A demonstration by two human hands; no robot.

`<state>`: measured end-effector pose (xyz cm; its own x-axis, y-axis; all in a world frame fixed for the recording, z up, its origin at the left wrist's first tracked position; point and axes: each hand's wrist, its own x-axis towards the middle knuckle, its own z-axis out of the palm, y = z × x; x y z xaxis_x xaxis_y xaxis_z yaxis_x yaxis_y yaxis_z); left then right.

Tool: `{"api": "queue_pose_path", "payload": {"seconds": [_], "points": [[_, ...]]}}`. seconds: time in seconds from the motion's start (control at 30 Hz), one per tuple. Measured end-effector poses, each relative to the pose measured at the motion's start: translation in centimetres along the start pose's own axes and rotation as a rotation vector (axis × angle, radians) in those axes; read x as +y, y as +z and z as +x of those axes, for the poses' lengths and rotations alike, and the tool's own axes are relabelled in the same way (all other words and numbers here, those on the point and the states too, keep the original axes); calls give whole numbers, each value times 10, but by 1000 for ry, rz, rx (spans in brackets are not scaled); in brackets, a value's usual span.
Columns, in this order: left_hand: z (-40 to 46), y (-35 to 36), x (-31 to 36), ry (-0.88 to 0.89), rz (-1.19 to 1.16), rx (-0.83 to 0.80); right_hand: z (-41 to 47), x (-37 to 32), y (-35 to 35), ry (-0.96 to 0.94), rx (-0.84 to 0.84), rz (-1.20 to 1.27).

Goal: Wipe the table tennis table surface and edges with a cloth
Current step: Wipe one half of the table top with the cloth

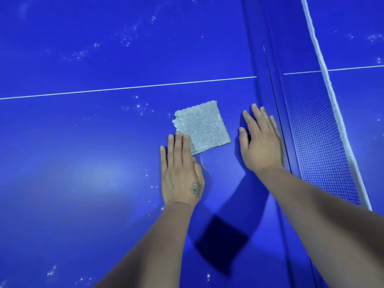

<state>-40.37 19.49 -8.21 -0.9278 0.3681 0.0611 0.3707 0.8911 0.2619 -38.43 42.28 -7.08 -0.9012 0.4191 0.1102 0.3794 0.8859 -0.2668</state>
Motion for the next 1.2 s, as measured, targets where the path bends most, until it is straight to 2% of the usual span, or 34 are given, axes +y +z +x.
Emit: {"api": "queue_pose_path", "payload": {"seconds": [0.23, 0.33, 0.47, 0.77, 0.93, 1.1, 1.2], "points": [[30, -11, 23, 10, -215, 146, 0, 3, 4, 1, 32, -5], [75, -4, 50, 38, -173, 80, 2, 6, 5, 1, 48, 9], [96, 21, 70, 68, 33, -67, 3, 7, 9, 1, 41, 27], [87, 15, 25, 64, 100, -52, 5, 4, 8, 2, 32, 23], [130, 10, -12, 22, 100, -44, 4, 6, 7, 10, 21, 10], [184, 13, 6, -67, 86, -70, 4, 6, 8, 1, 25, 3], [189, 17, 30, -27, 64, -86, 4, 6, 8, -3, 36, 13]]}}
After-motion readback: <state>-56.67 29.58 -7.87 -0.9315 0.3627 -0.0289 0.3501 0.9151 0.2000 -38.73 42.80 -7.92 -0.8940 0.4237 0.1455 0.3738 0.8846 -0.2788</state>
